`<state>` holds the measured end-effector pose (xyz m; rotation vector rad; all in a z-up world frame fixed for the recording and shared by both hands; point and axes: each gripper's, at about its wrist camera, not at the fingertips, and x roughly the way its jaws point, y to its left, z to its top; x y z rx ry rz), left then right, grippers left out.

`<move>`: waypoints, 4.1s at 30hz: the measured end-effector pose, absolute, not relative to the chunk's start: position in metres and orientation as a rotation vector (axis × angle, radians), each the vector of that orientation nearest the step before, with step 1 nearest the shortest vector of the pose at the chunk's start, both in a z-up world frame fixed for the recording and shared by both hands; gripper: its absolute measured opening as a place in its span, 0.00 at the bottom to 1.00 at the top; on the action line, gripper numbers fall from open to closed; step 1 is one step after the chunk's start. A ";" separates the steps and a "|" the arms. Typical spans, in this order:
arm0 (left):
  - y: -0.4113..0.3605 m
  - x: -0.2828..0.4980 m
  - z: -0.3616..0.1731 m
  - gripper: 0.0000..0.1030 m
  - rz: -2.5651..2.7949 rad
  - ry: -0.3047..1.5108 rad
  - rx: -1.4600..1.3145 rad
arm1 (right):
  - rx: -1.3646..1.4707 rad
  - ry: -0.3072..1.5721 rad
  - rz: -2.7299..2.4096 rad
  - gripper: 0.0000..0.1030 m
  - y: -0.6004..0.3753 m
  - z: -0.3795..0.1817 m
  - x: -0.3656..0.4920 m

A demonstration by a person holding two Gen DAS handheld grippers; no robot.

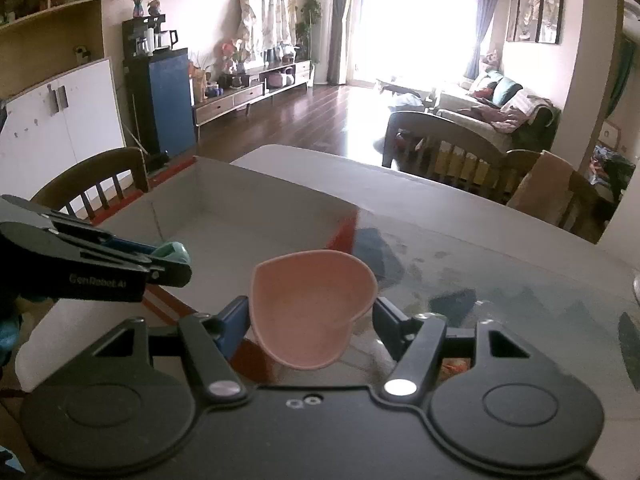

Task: Organize rigid objects
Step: 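Carry the sharpener and heart dish with both tools over the cardboard box, then open the left tool dropping the sharpener while the right tool releases the dish, then withdraw both tools from the box back toward the item cluster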

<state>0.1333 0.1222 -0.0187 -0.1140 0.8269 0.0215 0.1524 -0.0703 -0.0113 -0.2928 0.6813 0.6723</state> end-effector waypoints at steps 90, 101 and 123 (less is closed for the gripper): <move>0.216 0.190 -0.046 0.54 -0.064 0.992 -0.058 | -0.225 0.902 0.683 0.79 0.012 -0.037 0.179; 0.175 0.158 -0.017 0.54 -0.053 0.876 -0.060 | -0.145 0.801 0.719 0.83 -0.036 -0.017 0.154; 0.078 0.108 0.000 0.58 -0.048 0.762 -0.052 | -0.062 0.676 0.699 0.96 -0.139 -0.015 0.126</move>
